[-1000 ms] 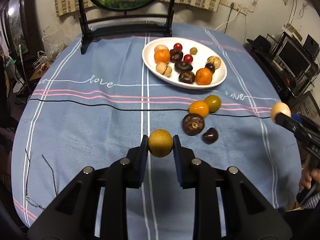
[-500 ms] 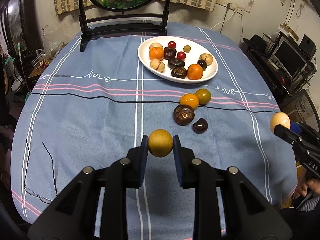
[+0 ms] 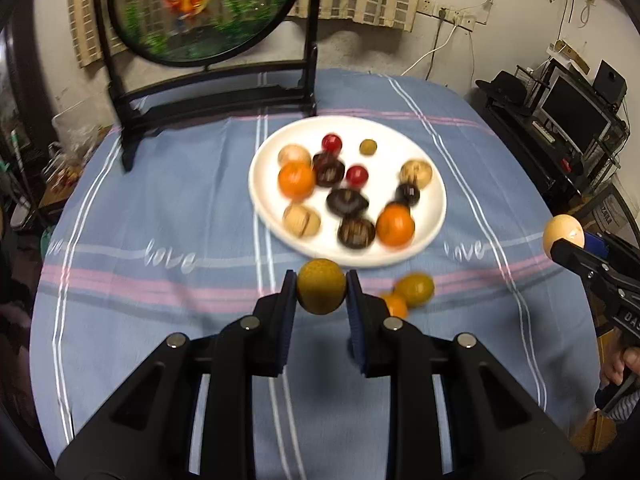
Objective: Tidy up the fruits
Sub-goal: 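Carry both fruits over the plate and open both grippers to drop them, then grasp the dark brown fruit with the left gripper while the right gripper grasps a dark plum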
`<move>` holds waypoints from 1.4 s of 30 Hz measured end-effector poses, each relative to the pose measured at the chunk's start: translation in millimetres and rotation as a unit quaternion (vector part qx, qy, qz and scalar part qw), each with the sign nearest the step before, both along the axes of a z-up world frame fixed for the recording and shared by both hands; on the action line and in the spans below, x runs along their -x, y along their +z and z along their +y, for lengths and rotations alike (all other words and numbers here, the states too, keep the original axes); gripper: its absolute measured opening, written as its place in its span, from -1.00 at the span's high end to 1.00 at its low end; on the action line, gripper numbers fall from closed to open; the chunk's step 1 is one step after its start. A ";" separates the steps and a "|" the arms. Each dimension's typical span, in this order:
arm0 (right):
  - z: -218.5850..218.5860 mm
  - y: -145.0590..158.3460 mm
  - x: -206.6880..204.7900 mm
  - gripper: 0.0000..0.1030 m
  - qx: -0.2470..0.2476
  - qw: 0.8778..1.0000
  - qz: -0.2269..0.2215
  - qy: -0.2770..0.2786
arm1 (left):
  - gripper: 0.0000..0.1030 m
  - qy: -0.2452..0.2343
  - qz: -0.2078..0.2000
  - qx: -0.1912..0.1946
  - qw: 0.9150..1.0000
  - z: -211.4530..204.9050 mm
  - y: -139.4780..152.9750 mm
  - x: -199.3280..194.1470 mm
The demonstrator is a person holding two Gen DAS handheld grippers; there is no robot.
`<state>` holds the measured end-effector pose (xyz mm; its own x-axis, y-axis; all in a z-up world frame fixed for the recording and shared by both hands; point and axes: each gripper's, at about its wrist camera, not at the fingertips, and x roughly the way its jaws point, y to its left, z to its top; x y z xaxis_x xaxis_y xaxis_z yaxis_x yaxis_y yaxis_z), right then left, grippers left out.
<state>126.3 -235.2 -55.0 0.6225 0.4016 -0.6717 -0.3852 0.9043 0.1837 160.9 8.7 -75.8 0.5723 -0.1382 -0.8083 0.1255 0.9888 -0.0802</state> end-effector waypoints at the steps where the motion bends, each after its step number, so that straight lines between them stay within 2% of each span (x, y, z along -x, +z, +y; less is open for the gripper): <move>1: 1.7 0.3 -10.3 0.24 0.002 1.000 -0.001 0.000 | 0.52 -0.003 0.001 0.002 1.000 -1.9 -1.7 -10.9; 5: 12.3 -4.0 -48.2 0.24 0.010 1.000 -0.002 0.005 | 0.52 -0.009 0.004 0.011 1.000 -11.3 -11.6 -52.7; 12: 34.9 -33.3 -122.9 0.24 0.014 1.000 0.018 0.010 | 0.52 -0.027 0.021 0.021 0.999 -28.4 -38.6 -116.1; 21: 45.6 -77.5 -194.7 0.22 0.004 0.998 0.069 -0.013 | 0.52 -0.048 0.048 0.043 0.997 -49.5 -73.3 -153.6; 23: 41.7 -80.5 -201.9 0.18 -0.005 0.997 0.078 -0.024 | 0.45 -0.049 0.049 0.043 0.997 -53.4 -76.4 -156.5; 24: 38.5 -78.1 -201.9 0.14 -0.012 0.997 0.073 -0.028 | 0.36 -0.050 0.049 0.046 0.996 -54.9 -77.2 -157.6; 26: 33.1 -70.3 -196.4 -0.24 -0.017 0.998 0.052 -0.040 | 0.15 -0.047 0.046 0.045 0.997 -57.3 -75.9 -157.3; 27: 30.3 -65.9 -193.1 -0.24 -0.019 0.998 0.044 -0.041 | 0.02 -0.044 0.041 0.041 0.997 -57.8 -74.2 -156.5; 33: 9.3 -43.2 -159.2 -0.24 -0.049 0.997 0.032 -0.058 | 0.01 -0.034 0.033 0.040 0.998 -50.1 -57.7 -136.9; 39: 5.6 -30.3 -117.9 -0.24 -0.048 0.997 0.029 -0.050 | -0.02 -0.008 0.035 0.018 0.999 -34.2 -39.1 -89.6; 42: 6.2 -21.7 -88.2 -0.24 -0.050 0.998 0.029 -0.039 | -0.21 0.017 0.032 0.005 0.999 -25.7 -28.1 -60.4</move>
